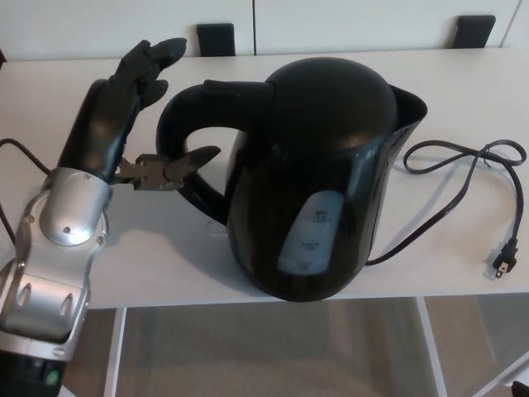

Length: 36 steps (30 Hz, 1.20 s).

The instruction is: The robot walk towards a table in front and uses its left hand to pick up the pot from the base and places it on the table

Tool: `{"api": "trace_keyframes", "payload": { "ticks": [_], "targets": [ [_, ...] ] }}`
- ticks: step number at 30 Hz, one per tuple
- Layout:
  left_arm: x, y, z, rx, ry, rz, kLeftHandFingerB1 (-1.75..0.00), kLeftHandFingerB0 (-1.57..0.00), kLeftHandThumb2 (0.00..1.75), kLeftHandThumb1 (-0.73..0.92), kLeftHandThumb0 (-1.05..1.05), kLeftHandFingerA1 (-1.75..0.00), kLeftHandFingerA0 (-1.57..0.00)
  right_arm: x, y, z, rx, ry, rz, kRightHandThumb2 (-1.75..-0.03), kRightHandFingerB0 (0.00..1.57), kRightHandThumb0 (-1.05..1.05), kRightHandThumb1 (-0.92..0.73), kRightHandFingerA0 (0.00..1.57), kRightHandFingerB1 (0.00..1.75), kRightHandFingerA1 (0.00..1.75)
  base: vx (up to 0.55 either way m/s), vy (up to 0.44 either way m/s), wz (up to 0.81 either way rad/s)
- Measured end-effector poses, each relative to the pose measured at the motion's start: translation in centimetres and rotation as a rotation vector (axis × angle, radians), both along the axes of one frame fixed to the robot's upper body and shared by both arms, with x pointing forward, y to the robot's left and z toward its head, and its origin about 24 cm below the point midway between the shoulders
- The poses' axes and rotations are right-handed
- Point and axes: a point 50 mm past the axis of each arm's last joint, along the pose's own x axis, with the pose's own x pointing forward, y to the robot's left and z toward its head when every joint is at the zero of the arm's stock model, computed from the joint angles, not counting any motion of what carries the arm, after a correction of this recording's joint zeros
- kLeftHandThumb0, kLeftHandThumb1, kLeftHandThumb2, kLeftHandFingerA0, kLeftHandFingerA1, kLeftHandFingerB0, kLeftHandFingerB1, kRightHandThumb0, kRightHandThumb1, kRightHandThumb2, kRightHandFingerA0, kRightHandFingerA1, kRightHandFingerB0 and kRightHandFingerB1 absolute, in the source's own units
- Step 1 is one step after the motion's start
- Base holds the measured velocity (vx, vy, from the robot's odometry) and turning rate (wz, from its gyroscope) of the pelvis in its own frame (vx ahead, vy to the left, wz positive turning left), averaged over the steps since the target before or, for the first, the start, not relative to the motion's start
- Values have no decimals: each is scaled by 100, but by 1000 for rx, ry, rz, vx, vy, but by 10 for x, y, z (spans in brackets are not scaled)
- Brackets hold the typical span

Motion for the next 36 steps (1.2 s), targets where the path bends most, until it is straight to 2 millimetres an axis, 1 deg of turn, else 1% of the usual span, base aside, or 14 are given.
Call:
{"api": "trace_keyframes", "payload": {
  "ticks": [6, 7, 12, 13, 16, 17, 18, 19, 20, 24, 25, 27, 31, 36],
  "targets": [
    [1, -4, 0, -13, 13, -9, -36, -21, 64, 40, -44, -42, -31, 4, -1, 0, 1, 4, 1, -70, 0, -105, -76, 0, 14, 24, 0, 0, 0],
    [2, -5, 1, -14, 11, -11, -30, -27, 54, 47, -37, -37, -38, 4, -2, 0, 0, 5, 1, -69, 0, -105, -76, 0, 13, 27, 0, 0, 0],
    [5, -18, 3, -21, 12, -36, -36, -24, 62, 43, -40, -43, -35, 3, -4, -1, -7, 15, 10, -70, 0, -105, -78, 0, 24, 36, 0, 0, 0],
    [7, -23, 2, -24, 19, -45, -31, -29, 57, 54, -31, -45, -59, 3, -5, 0, -13, 16, 18, -71, 0, -105, -79, 0, 30, 40, 0, 0, 0],
    [11, -33, -2, -16, 45, -52, -31, -30, 57, 57, -27, -47, -72, 3, -7, 1, -22, 14, 30, -71, 0, -105, -79, 0, 32, 43, 0, 0, 0],
    [13, -35, -4, -13, 52, -48, -34, -38, 62, 73, -22, -51, -98, 3, -6, 1, -24, 12, 33, -71, 0, -105, -80, 0, 38, 60, 0, 0, 0],
    [15, -37, -4, -9, 53, -48, -34, -38, 62, 73, -22, -51, -98, 3, -6, 1, -24, 12, 34, -71, 0, -105, -80, 0, 38, 60, 0, 0, 0],
    [19, -39, -4, 0, 64, -42, -35, -45, 65, 81, -20, -55, -108, 3, -6, 1, -24, 9, 37, -71, 0, -105, -79, 0, 41, 66, 0, 0, 0],
    [22, -41, -5, 5, 72, -39, -41, -66, 66, 84, -21, -74, -119, 3, -6, 1, -24, 7, 38, -70, 0, -105, -78, 0, 35, 71, 0, 0, 0],
    [33, -52, -5, -9, 102, -25, -53, -90, 66, 83, -16, -101, -120, 6, -5, 3, -19, -8, 42, -72, 0, -105, -77, 0, 34, 87, 0, 0, 7],
    [36, -56, -6, -19, 107, -20, -107, -85, 73, 80, -12, -117, -124, 7, -5, 4, -17, -12, 41, -71, 0, -105, -78, 0, 31, 96, 0, 0, 12],
    [37, -61, -5, -29, 105, -14, -116, -80, 77, 79, -16, -121, -123, 8, -5, 5, -16, -20, 40, -71, 0, -105, -79, 0, 32, 94, 0, 0, 12],
    [38, -68, -5, -39, 93, 2, -109, -71, 65, 86, -20, -135, -115, 13, -5, 8, -14, -47, 42, -72, 0, -105, -79, 0, 38, 88, 0, 0, 11],
    [38, -70, -6, -66, 80, 24, -115, -62, 66, 88, -20, -147, -96, 14, -5, 9, -10, -48, 44, -75, 0, -105, -80, 0, 46, 102, 0, 0, 0]
  ]
}}
